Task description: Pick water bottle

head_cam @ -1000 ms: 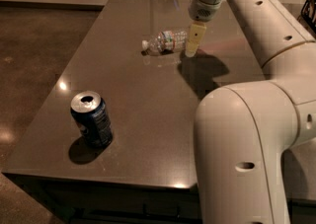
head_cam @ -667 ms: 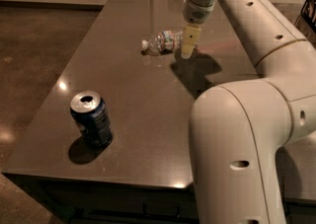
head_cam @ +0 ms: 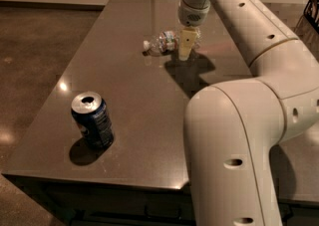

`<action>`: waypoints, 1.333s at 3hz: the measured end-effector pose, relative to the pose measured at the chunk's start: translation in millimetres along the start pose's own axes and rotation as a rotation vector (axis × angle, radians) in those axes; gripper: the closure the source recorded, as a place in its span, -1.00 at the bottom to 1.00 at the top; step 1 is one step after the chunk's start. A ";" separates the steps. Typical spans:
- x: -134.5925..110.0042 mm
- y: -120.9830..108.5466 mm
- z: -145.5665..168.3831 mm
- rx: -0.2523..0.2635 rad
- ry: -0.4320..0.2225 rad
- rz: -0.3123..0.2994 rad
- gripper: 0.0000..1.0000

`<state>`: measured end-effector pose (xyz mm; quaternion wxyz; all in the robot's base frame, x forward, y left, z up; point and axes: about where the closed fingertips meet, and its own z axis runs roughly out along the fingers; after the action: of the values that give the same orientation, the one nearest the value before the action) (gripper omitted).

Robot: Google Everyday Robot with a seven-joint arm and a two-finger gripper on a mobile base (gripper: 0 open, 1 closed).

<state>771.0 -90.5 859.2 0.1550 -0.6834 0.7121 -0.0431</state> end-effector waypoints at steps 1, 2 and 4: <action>-0.1 3.5 1.0 -0.021 0.008 -0.008 -0.25; -3.0 6.6 -1.3 -0.028 0.004 -0.020 0.22; -7.2 21.4 -38.9 -0.010 0.006 -0.040 1.00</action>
Offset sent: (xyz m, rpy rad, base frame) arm -0.0210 0.0009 0.0098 -0.0168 0.0510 0.0368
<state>739.7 -87.9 891.5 0.1484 -0.6982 0.6990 -0.0446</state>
